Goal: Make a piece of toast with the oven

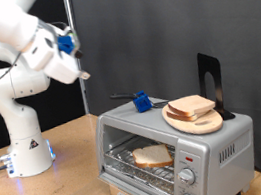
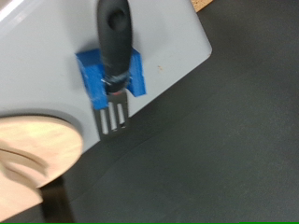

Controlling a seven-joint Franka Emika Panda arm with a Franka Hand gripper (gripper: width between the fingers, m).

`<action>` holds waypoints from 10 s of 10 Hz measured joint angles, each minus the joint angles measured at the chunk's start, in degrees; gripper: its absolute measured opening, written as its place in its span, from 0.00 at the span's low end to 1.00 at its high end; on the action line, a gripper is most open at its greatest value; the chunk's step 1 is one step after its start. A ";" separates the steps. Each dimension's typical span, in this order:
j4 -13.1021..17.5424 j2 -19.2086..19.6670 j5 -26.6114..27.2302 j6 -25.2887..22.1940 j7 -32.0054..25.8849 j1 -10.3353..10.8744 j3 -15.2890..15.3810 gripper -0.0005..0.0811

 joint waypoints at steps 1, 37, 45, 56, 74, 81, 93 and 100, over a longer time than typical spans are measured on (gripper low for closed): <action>0.67 0.89 -0.77 -0.63 -0.01 -0.92 -1.45 1.00; 20.14 31.00 -8.66 -10.61 27.50 -8.07 -14.25 1.00; 16.95 34.21 -8.18 -4.53 23.02 -7.65 -13.56 1.00; 11.53 48.86 -8.28 15.43 7.40 -7.04 -10.37 1.00; 8.05 54.50 -4.82 22.03 5.19 -7.09 -4.47 1.00; 3.66 49.74 -1.08 18.22 5.23 -6.95 -0.01 1.00; 0.66 30.76 4.61 -1.32 14.35 -7.75 1.66 1.00; -11.97 16.03 14.26 6.74 20.96 -3.99 8.83 1.00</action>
